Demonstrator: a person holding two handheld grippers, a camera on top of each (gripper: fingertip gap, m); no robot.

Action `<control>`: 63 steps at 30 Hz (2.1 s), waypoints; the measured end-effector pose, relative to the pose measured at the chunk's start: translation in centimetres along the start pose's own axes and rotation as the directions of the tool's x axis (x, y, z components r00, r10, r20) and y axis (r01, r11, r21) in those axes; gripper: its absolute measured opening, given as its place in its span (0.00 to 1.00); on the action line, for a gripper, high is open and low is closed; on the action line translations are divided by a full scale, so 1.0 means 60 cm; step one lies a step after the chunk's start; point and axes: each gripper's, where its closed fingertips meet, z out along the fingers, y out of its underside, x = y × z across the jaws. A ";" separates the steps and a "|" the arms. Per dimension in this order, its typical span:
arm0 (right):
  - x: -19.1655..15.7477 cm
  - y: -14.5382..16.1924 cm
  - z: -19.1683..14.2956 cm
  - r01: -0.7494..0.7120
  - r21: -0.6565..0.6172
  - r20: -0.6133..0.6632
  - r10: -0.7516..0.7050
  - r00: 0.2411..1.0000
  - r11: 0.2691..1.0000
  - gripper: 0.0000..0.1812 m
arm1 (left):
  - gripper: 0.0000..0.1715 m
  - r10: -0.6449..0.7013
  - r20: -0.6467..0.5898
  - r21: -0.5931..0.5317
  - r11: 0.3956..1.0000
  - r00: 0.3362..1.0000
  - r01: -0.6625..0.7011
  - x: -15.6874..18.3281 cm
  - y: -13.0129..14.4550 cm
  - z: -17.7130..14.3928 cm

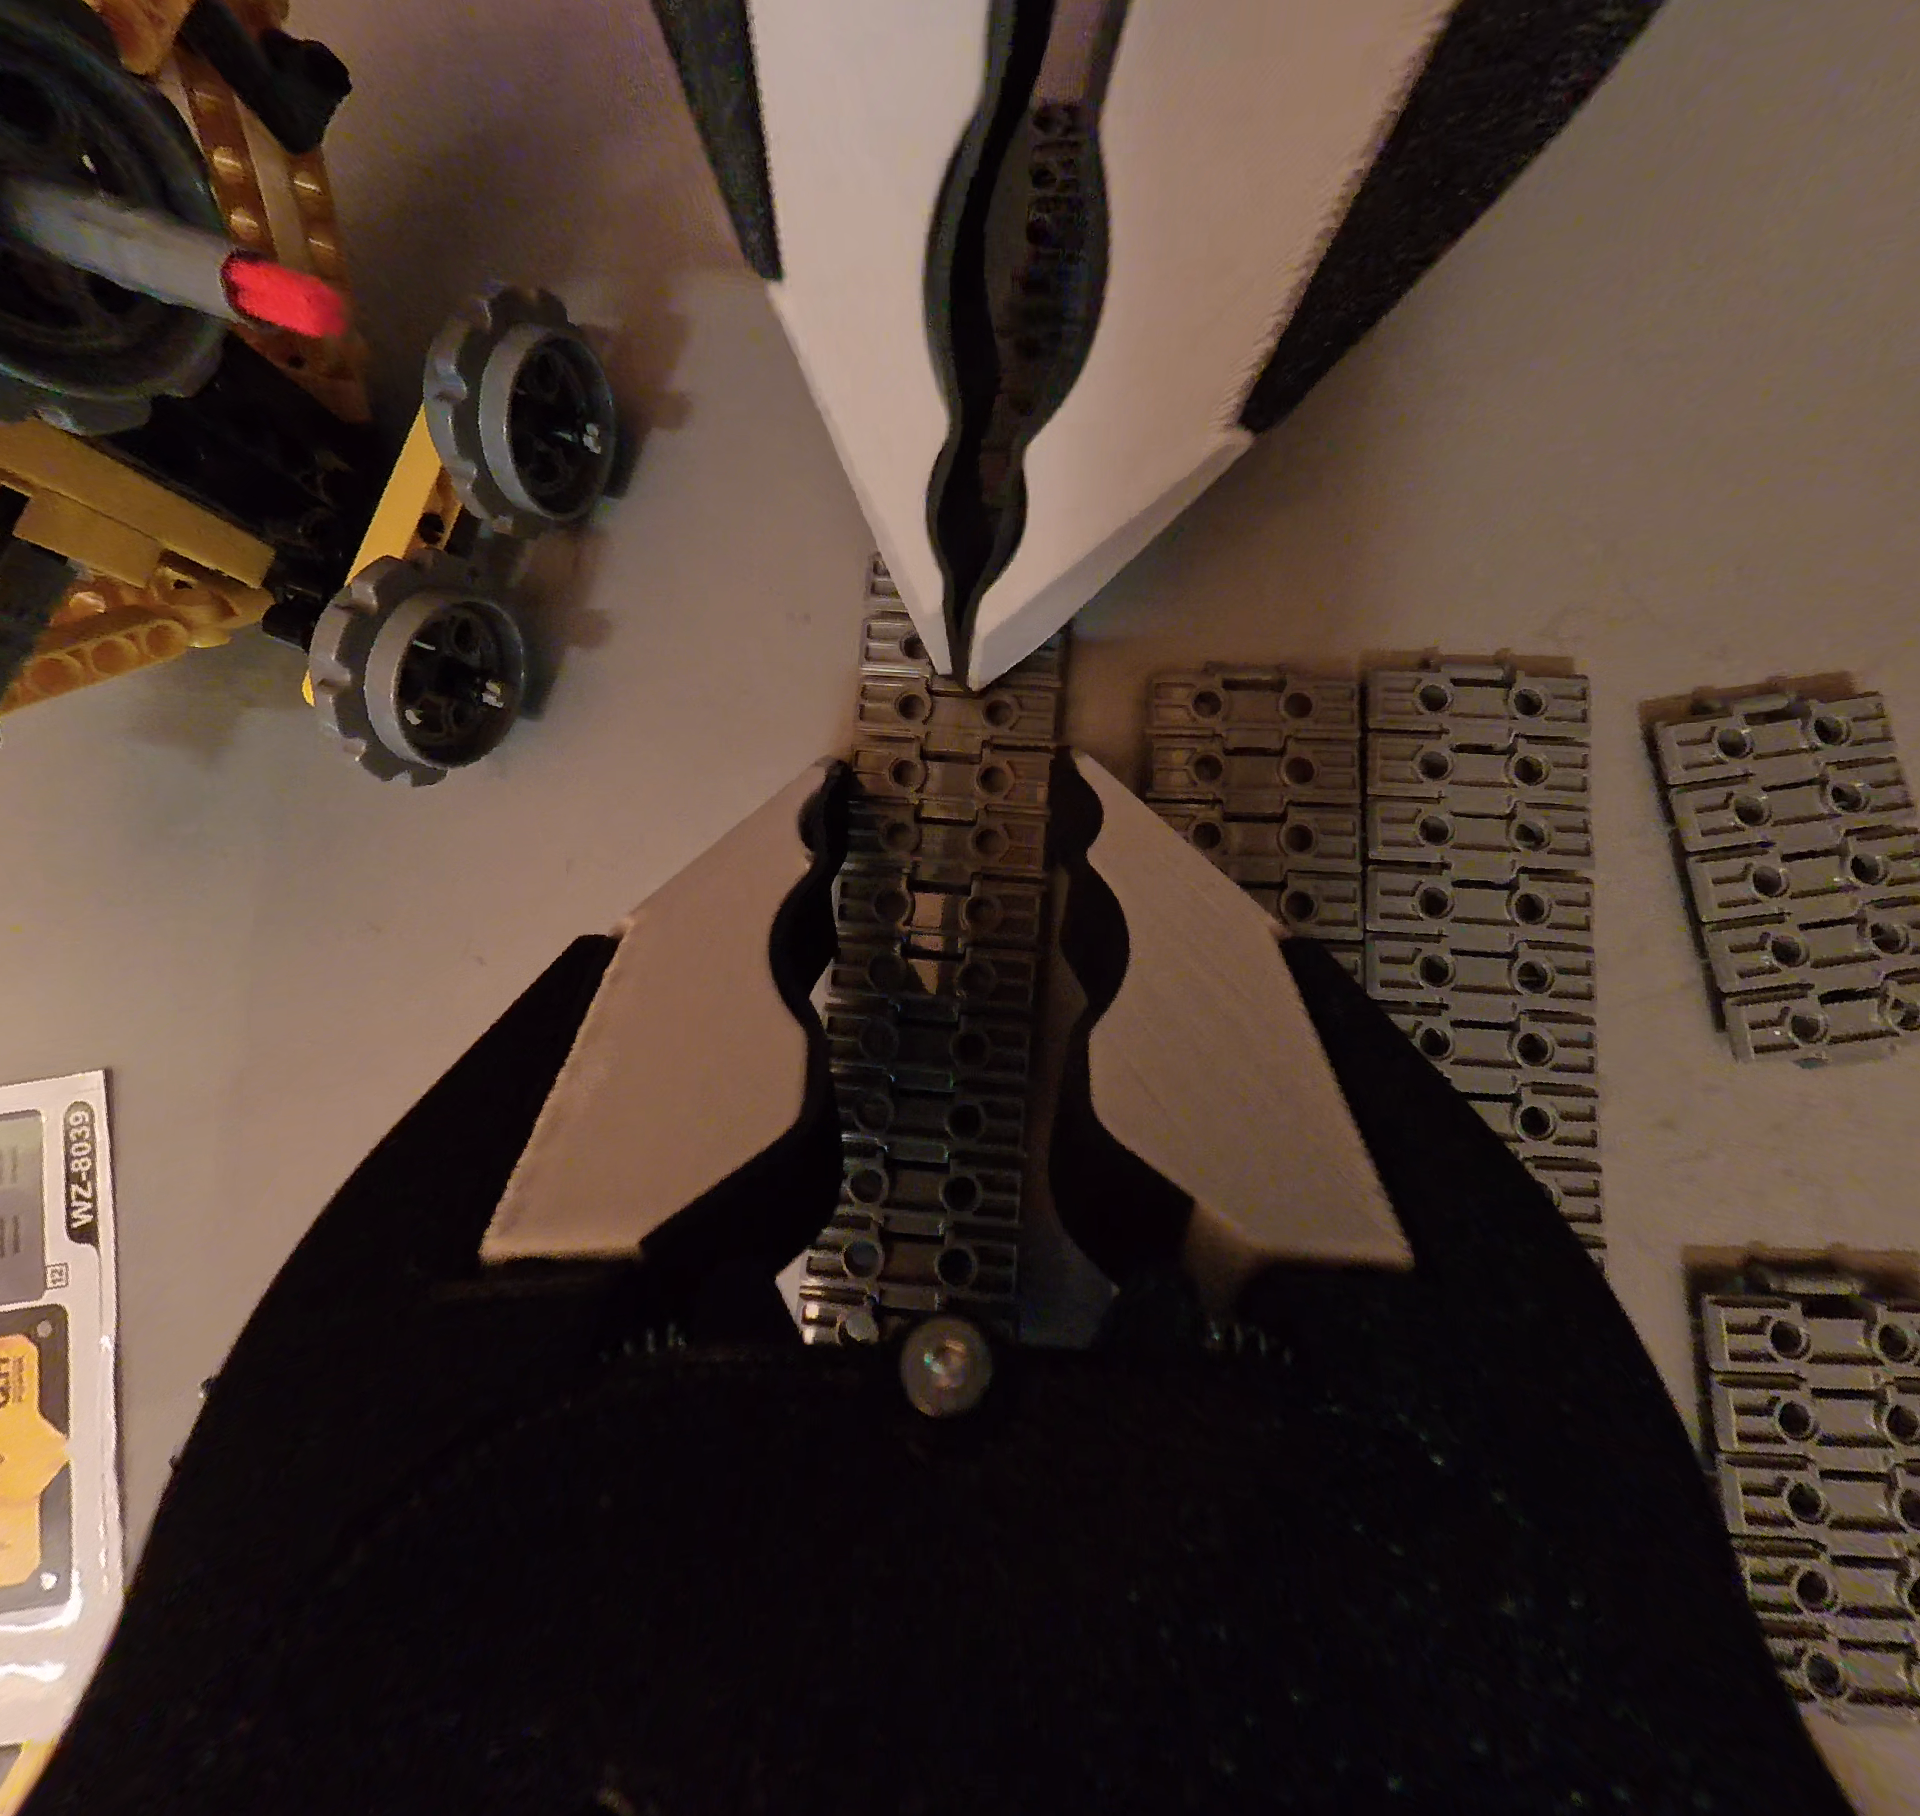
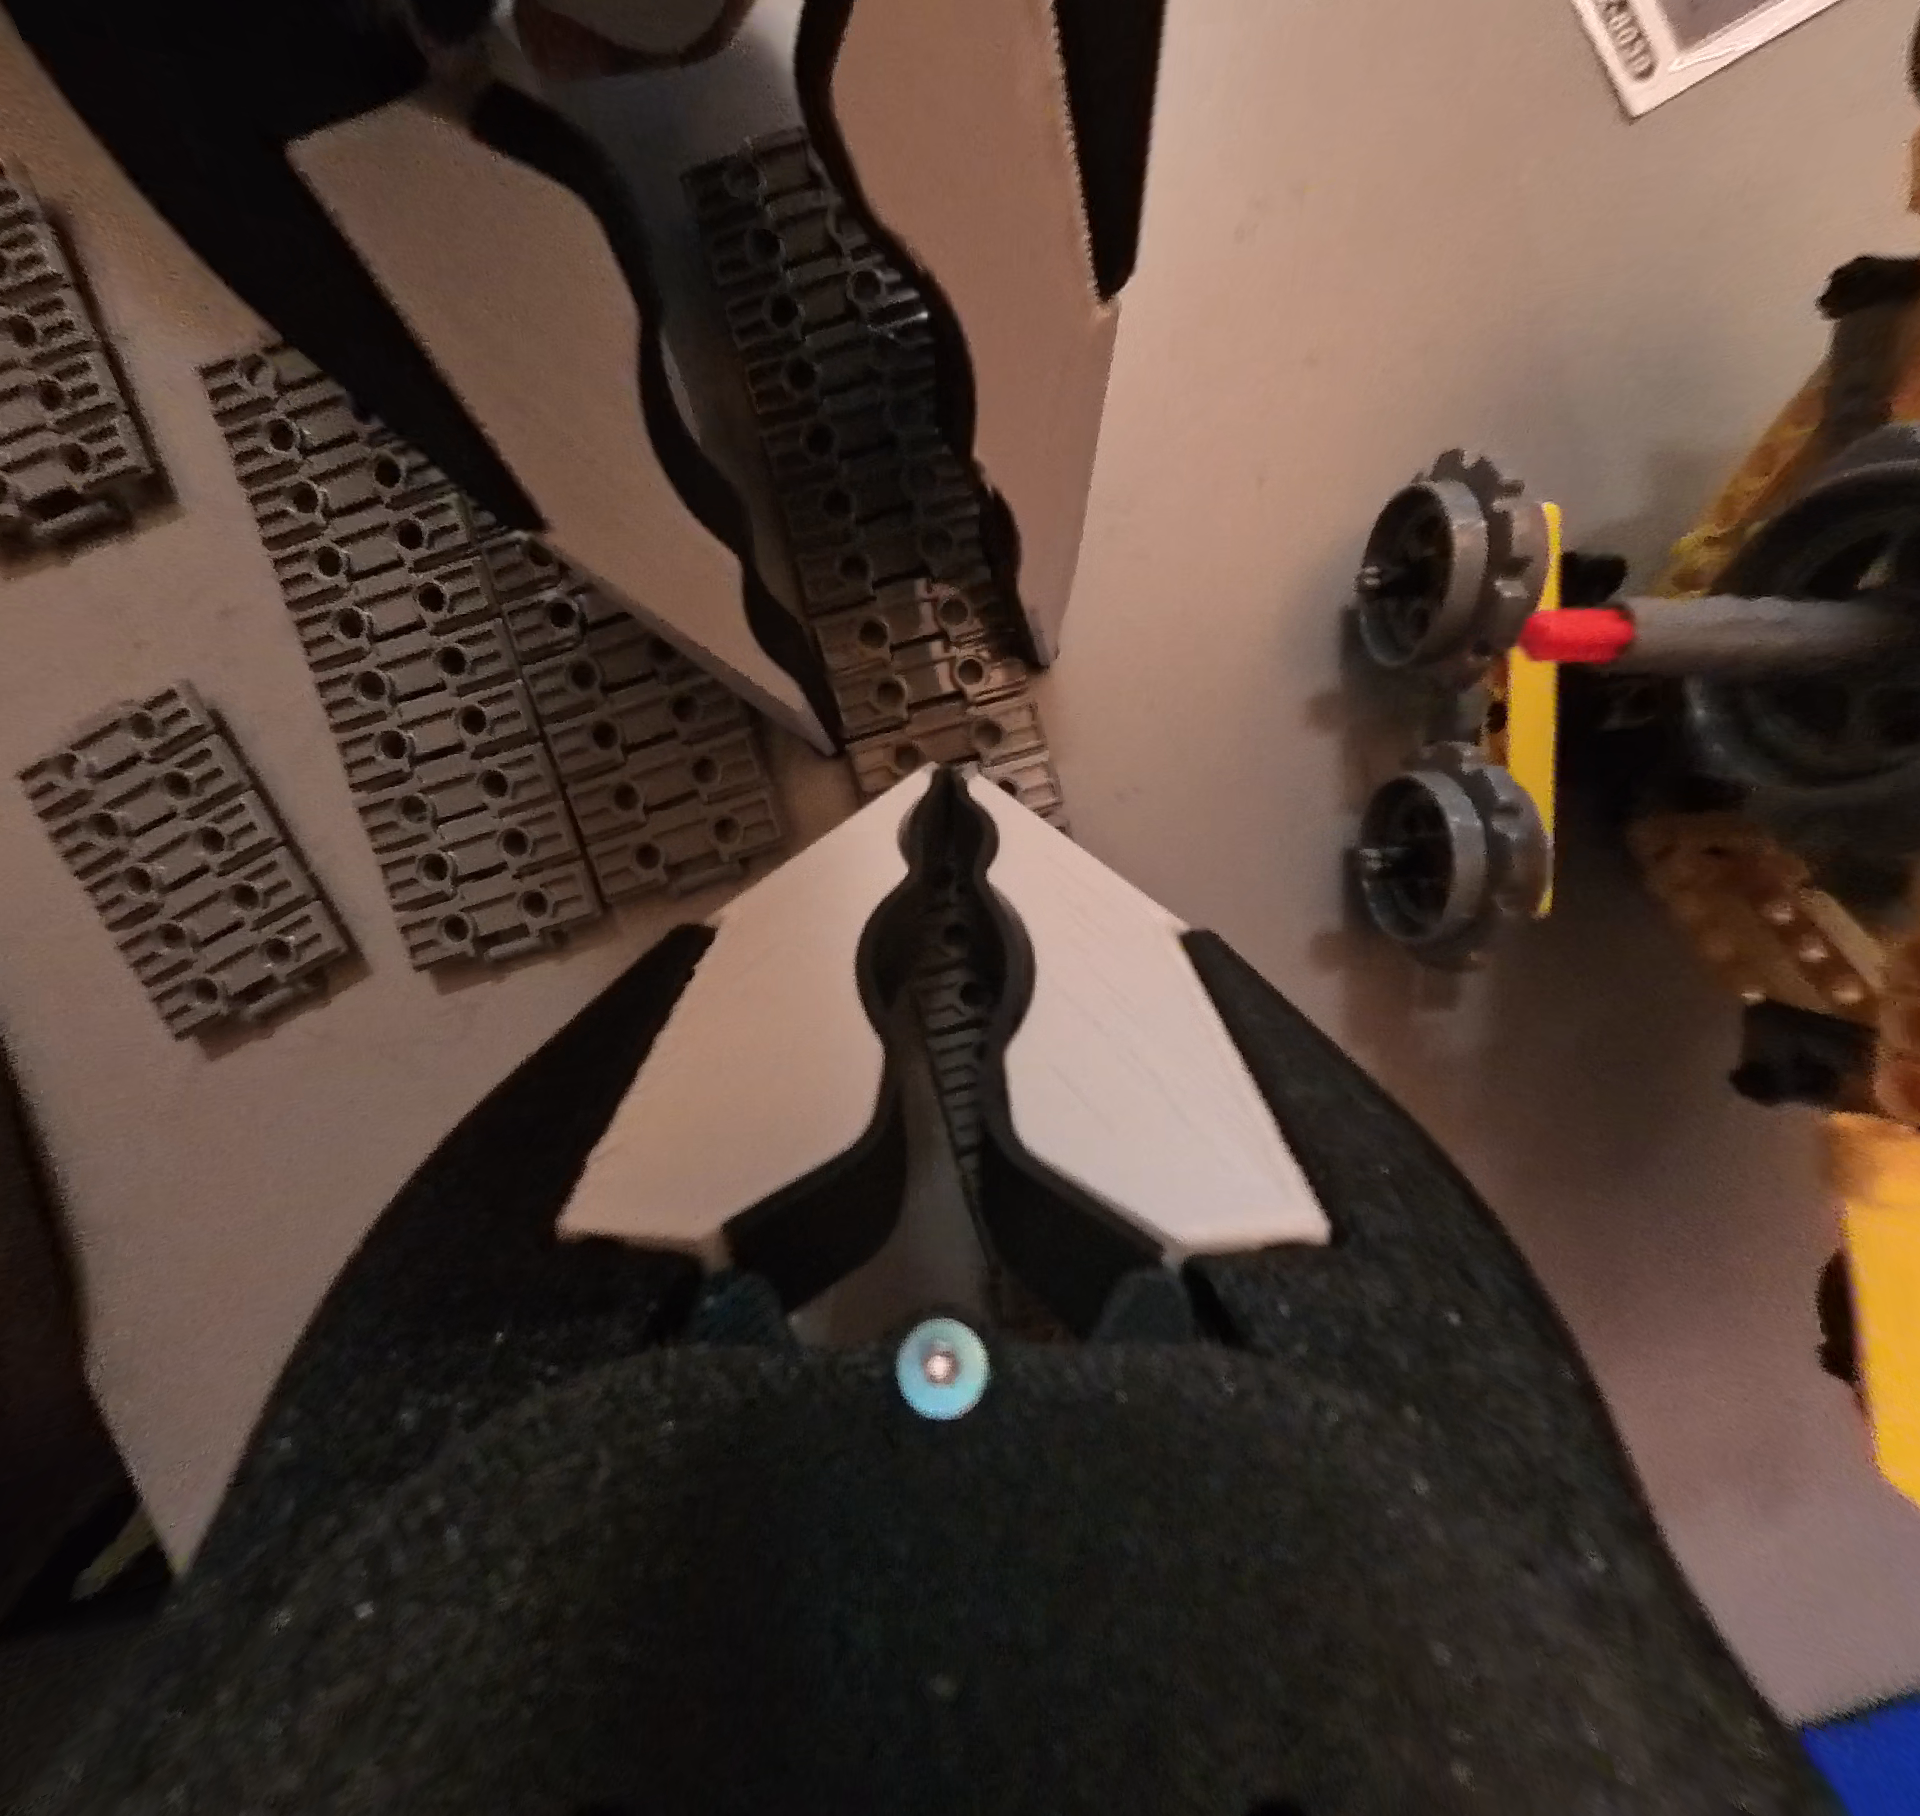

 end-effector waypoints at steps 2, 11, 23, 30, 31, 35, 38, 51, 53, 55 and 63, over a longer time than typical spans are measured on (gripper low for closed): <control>0.001 -0.001 -0.006 0.003 0.013 -0.040 -0.002 0.999 1.000 0.01 | 0.22 -0.006 0.000 0.003 1.000 1.000 0.006 0.000 0.001 0.000; 0.040 -0.069 -0.097 -0.012 0.480 -0.143 0.091 0.985 0.877 0.06 | 0.22 -0.033 0.065 -0.107 0.993 0.997 0.040 -0.014 0.034 -0.027; 0.066 -0.050 -0.121 -0.018 0.582 -0.147 0.127 0.981 0.813 0.09 | 0.29 -0.191 0.097 -0.020 0.981 0.977 0.194 -0.035 0.079 -0.083; 0.052 -0.041 -0.119 0.007 0.578 -0.112 0.071 0.991 0.816 0.15 | 0.29 -0.165 0.078 0.041 0.986 0.983 0.162 -0.026 0.088 -0.131; 0.050 -0.037 -0.111 0.013 0.558 -0.112 0.059 0.992 0.830 0.16 | 0.29 -0.154 0.089 0.034 0.988 0.984 0.152 -0.026 0.098 -0.133; 0.041 -0.009 -0.075 0.019 0.453 -0.083 0.021 0.996 0.891 0.22 | 0.29 -0.186 0.094 0.014 0.983 0.978 0.186 -0.027 0.141 -0.139; 0.041 0.006 -0.057 0.019 0.402 -0.074 0.012 0.997 0.915 0.25 | 0.30 -0.215 0.082 0.002 0.976 0.973 0.216 -0.027 0.160 -0.146; 0.058 0.045 -0.018 0.024 0.277 -0.104 0.005 0.995 0.960 0.24 | 0.23 -0.172 0.085 -0.051 0.983 0.981 0.177 -0.019 0.175 -0.146; 0.055 0.047 -0.019 0.014 0.284 -0.079 0.009 0.997 0.959 0.24 | 0.23 -0.169 0.078 -0.054 0.983 0.982 0.174 -0.016 0.175 -0.147; 0.052 0.047 -0.019 0.008 0.287 -0.063 0.011 0.998 0.958 0.24 | 0.23 -0.164 0.076 -0.057 0.984 0.983 0.169 -0.014 0.177 -0.148; 0.043 0.042 -0.014 0.038 0.283 -0.069 -0.019 0.997 0.958 0.23 | 0.23 -0.180 0.093 -0.061 0.981 0.979 0.186 -0.022 0.187 -0.156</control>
